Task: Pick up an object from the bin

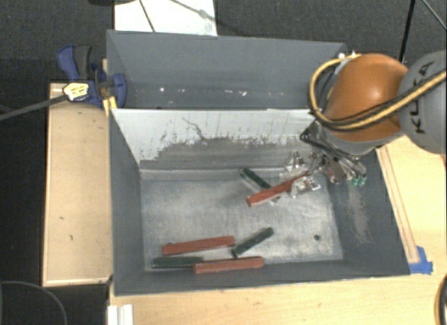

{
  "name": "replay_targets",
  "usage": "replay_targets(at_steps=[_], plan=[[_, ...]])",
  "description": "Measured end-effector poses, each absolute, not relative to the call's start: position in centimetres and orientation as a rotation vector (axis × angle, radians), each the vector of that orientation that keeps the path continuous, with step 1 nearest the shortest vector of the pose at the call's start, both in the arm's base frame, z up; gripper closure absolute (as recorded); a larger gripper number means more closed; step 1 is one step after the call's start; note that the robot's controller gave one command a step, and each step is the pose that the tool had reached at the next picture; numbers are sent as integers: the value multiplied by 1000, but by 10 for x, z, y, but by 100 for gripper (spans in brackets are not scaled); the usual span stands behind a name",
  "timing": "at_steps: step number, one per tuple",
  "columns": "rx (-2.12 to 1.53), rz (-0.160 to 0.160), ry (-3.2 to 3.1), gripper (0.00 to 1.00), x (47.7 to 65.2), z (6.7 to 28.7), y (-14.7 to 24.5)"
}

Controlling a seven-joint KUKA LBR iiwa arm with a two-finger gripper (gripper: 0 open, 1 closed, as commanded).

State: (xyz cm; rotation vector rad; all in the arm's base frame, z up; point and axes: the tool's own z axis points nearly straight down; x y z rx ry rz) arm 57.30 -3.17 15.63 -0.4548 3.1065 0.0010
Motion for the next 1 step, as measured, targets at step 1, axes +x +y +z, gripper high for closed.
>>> replay_targets(at_steps=[1], plan=[[-491, 2, 3105, 100, 573, 206, -32]])
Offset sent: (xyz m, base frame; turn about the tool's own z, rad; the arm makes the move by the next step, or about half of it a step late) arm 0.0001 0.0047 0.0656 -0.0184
